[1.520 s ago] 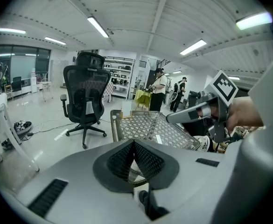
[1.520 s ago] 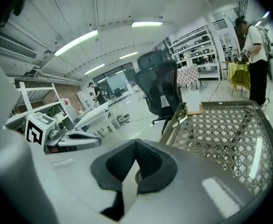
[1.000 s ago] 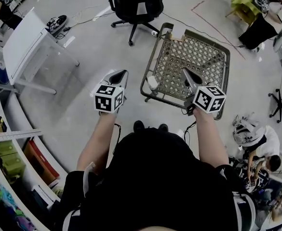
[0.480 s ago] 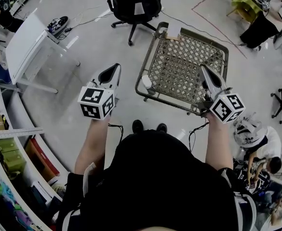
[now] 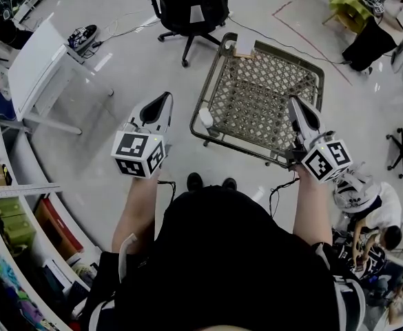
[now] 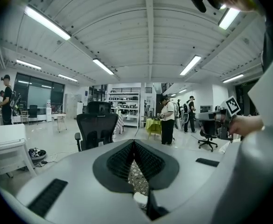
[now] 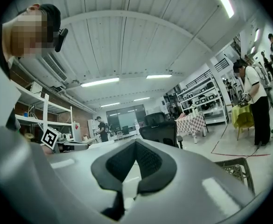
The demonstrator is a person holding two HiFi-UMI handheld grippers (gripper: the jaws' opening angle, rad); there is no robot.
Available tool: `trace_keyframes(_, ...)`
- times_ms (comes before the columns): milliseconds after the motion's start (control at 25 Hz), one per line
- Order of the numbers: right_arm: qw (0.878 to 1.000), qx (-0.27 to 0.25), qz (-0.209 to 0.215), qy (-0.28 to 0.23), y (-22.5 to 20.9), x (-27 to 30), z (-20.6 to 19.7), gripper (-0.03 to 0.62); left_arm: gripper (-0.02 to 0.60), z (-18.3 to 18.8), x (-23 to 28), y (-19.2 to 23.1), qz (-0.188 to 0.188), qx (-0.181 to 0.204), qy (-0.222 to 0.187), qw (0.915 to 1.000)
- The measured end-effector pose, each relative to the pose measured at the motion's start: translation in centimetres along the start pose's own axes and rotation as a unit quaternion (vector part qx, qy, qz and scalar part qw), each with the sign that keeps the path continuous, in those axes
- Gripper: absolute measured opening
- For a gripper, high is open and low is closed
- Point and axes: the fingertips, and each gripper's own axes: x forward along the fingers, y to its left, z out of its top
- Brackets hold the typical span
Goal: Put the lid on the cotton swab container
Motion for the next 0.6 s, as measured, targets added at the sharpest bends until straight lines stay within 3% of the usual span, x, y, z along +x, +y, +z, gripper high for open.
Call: trace_keyframes(600,1.000,-0.008,0.007,0.008,0.53,0.92,-0.06,0.008,0.006,-0.87,0.31,0.76,0.004,-0.013,0.008,0.9999)
